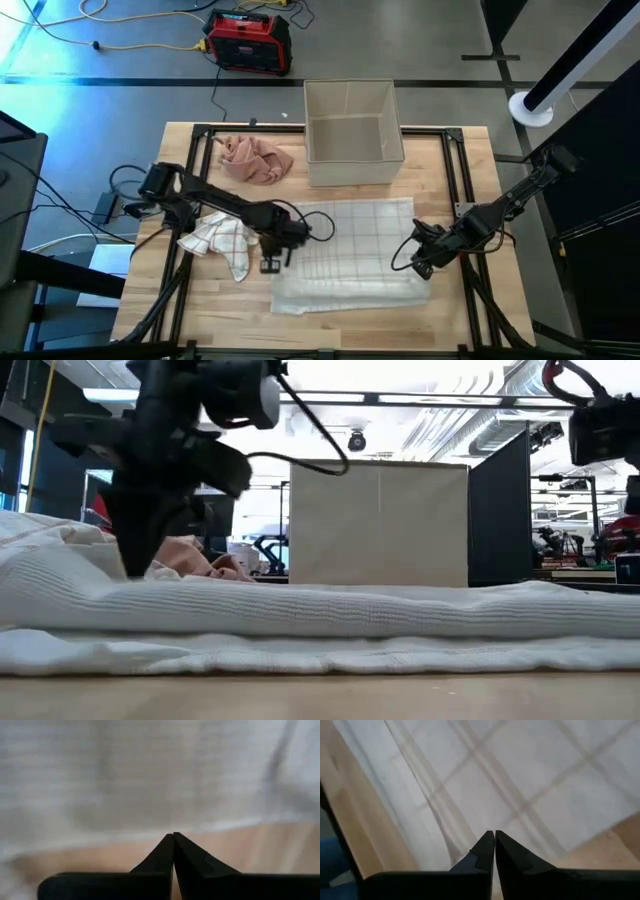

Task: Fold towel
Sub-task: Fold the white striped towel

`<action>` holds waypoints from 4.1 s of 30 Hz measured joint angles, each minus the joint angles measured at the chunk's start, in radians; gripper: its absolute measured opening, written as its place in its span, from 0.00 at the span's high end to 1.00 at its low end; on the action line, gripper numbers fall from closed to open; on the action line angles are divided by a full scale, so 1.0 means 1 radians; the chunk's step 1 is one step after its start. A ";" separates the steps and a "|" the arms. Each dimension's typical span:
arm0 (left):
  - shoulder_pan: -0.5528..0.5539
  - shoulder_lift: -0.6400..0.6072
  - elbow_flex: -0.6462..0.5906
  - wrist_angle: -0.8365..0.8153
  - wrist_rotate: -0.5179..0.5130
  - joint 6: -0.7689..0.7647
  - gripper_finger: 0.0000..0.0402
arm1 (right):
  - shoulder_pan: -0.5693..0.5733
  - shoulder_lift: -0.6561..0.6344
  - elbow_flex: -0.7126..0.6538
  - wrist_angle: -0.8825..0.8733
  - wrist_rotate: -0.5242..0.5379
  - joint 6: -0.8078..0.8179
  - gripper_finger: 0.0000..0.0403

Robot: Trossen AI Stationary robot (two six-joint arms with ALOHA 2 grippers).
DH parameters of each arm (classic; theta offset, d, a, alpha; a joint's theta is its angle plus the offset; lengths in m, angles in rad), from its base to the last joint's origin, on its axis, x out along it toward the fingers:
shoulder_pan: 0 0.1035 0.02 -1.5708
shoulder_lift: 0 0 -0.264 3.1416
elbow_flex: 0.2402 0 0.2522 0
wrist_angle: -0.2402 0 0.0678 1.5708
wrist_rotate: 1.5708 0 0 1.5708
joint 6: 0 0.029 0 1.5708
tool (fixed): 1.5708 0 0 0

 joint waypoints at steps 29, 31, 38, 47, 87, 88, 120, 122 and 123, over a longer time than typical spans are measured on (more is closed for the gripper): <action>-0.127 -0.218 -0.247 0.382 0.102 -0.447 1.00 | 0.166 0.228 0.037 0.020 -0.114 0.023 1.00; -0.147 -0.218 -0.264 0.447 0.116 -0.488 1.00 | 0.176 0.233 0.037 0.006 -0.114 0.026 1.00; -0.200 -0.190 -0.293 0.566 0.116 -0.596 1.00 | 0.229 0.242 0.037 -0.026 -0.113 0.049 1.00; -0.234 -0.130 -0.293 0.677 0.185 -0.624 1.00 | 0.293 0.302 0.037 0.151 -0.171 0.031 1.00; -0.009 -0.112 -0.293 0.543 0.071 -0.387 1.00 | 0.022 0.077 -0.131 0.155 -0.051 -0.112 1.00; -0.026 -0.111 -0.293 0.536 0.077 -0.387 1.00 | 0.036 0.085 -0.131 0.162 -0.056 -0.102 1.00; -0.067 -0.316 -0.210 0.330 0.069 -0.321 1.00 | 0.250 0.061 0.126 -0.104 -0.252 0.025 1.00; 0.010 -0.343 -0.209 0.349 0.032 -0.250 1.00 | 0.207 -0.004 0.165 -0.284 -0.200 0.000 1.00; 0.050 -0.348 -0.209 0.365 0.030 -0.217 1.00 | 0.181 -0.037 0.181 -0.355 -0.177 -0.003 1.00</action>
